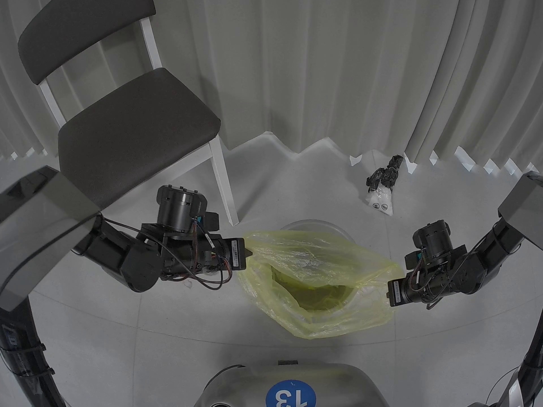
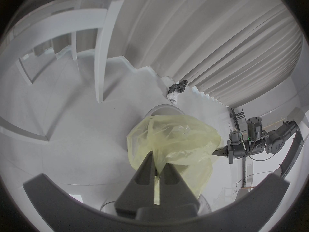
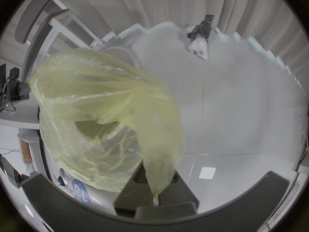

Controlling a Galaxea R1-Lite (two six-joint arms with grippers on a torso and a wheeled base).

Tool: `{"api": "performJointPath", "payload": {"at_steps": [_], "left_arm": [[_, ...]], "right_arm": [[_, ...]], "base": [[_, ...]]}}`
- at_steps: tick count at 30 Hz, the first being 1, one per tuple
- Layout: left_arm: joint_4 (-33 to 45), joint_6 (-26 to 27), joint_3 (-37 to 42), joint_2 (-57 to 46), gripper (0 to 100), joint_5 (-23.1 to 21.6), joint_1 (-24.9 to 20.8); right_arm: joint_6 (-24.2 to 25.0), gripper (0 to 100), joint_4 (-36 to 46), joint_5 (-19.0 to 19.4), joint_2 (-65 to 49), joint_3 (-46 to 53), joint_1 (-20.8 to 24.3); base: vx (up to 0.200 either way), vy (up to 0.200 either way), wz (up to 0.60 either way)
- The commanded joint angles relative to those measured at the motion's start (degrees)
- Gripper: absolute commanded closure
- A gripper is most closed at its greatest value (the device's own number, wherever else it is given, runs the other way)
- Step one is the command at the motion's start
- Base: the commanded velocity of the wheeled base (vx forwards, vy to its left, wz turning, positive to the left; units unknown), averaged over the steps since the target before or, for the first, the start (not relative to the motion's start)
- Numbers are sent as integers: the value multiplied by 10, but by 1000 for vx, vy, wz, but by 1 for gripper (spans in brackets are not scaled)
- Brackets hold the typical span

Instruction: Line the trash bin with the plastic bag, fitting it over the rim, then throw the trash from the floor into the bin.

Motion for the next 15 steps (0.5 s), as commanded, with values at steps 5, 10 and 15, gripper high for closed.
{"api": "performJointPath", "payload": {"at_steps": [5, 10, 15], "left_arm": [[-39, -38, -2, 54, 100, 2, -29], [-40, -39, 0, 54, 100, 2, -36], [-41, -41, -1, 60, 100, 1, -41]], "right_arm": [[-5, 100, 0, 7, -2, -8, -62], [-5, 100, 0, 14, -5, -7, -73], [-8, 100, 0, 14, -12, -9, -78]], "base": [[0, 0, 0], [0, 0, 0], [0, 0, 0]]}}
